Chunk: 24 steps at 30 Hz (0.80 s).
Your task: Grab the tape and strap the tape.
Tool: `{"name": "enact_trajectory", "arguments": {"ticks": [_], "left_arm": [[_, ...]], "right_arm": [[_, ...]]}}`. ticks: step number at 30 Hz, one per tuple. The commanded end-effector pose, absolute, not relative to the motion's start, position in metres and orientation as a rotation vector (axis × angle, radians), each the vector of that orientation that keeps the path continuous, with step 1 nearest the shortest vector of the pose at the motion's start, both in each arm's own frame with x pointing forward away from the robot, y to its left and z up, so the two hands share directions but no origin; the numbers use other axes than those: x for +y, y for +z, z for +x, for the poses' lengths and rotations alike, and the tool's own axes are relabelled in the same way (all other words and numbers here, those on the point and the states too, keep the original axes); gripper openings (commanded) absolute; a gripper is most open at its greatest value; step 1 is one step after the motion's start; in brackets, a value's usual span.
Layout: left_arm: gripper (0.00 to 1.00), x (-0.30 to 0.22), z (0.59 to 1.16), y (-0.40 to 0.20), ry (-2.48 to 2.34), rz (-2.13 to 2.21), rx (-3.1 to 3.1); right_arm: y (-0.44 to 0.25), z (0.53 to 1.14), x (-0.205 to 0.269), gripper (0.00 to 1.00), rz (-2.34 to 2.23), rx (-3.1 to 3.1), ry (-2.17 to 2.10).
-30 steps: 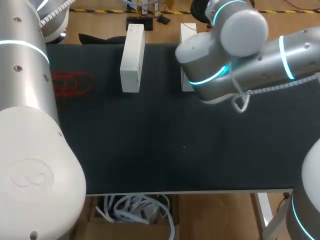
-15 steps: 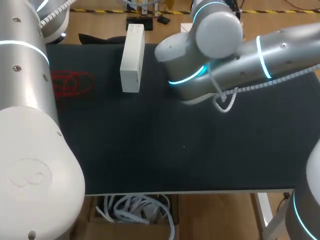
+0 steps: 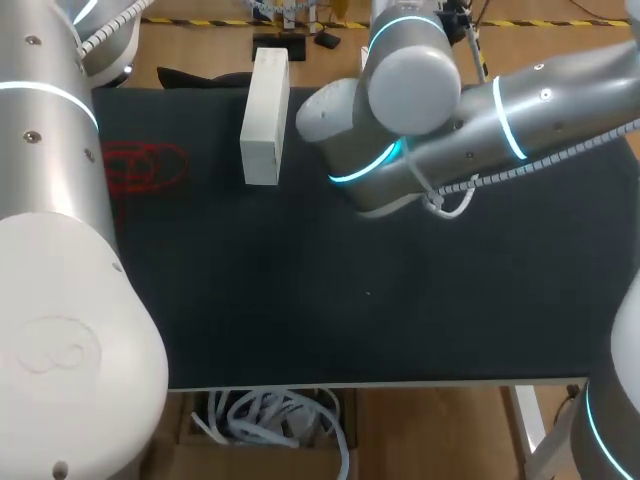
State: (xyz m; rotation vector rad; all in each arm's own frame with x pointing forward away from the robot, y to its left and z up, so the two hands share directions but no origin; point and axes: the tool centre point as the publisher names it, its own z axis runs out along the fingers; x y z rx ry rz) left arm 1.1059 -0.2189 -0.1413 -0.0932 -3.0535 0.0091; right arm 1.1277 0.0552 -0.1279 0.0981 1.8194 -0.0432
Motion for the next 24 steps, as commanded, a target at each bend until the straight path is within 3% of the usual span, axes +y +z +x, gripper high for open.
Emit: {"name": "enact_trajectory", "arguments": {"ticks": [1,24], "left_arm": [[0.0,-0.219,1.107,-0.14,0.003,-0.094,-3.05],[0.0,-0.219,1.107,-0.14,0.003,-0.094,-3.05]], "right_arm": [[-0.134,1.126,0.059,0.0,0.093,1.813,-0.05],[-0.139,1.12,0.085,0.0,0.097,1.812,-0.018]]}}
